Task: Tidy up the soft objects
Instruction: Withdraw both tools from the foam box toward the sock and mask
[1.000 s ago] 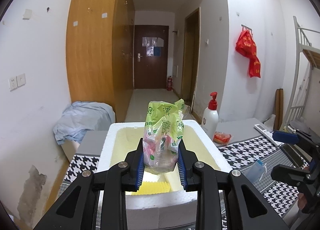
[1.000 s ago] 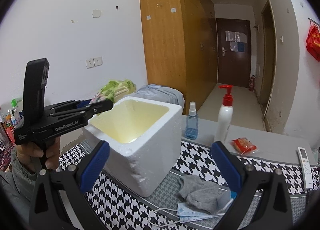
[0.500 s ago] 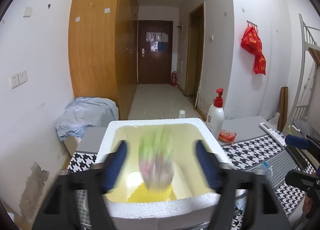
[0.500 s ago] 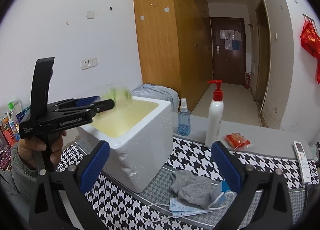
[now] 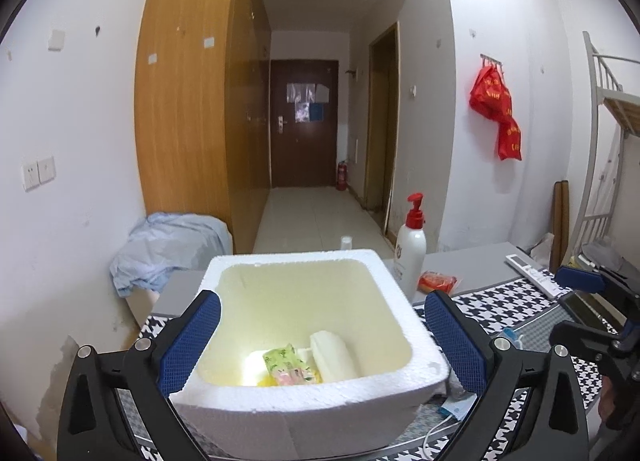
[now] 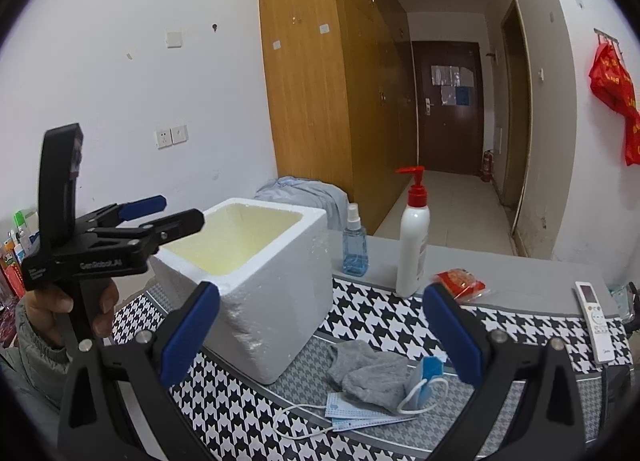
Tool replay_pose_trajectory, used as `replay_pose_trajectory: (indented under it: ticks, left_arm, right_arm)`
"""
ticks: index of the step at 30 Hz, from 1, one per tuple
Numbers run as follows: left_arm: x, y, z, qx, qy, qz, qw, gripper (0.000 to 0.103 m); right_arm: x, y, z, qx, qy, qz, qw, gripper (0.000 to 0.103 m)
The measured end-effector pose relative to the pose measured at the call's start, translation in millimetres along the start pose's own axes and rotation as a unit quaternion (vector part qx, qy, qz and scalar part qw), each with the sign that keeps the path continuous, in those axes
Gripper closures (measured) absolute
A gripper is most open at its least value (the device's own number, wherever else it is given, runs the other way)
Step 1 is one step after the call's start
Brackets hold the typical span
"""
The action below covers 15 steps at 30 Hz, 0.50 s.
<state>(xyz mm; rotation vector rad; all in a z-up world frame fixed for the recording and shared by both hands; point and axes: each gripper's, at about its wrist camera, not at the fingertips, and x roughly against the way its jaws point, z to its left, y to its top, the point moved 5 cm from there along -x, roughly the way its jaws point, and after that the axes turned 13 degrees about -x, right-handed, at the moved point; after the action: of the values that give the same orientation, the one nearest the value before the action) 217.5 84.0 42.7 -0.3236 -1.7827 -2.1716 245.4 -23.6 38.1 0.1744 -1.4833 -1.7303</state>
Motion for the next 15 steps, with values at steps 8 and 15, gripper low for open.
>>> replay_pose_trajectory:
  ticks: [8, 15]
  left_arm:
    - [21.1, 3.7, -11.3, -0.011, 0.008, -0.015, 0.9998, 0.001]
    - [30.4, 3.0, -21.1, -0.014, -0.003, -0.02, 0.9997, 0.001]
  right_arm:
    - [12.1, -1.9, 0.0, 0.004, -0.003, -0.007, 1.0, 0.0]
    - [26.0, -4.1, -0.5, 0.004, -0.007, -0.015, 1.0, 0.0]
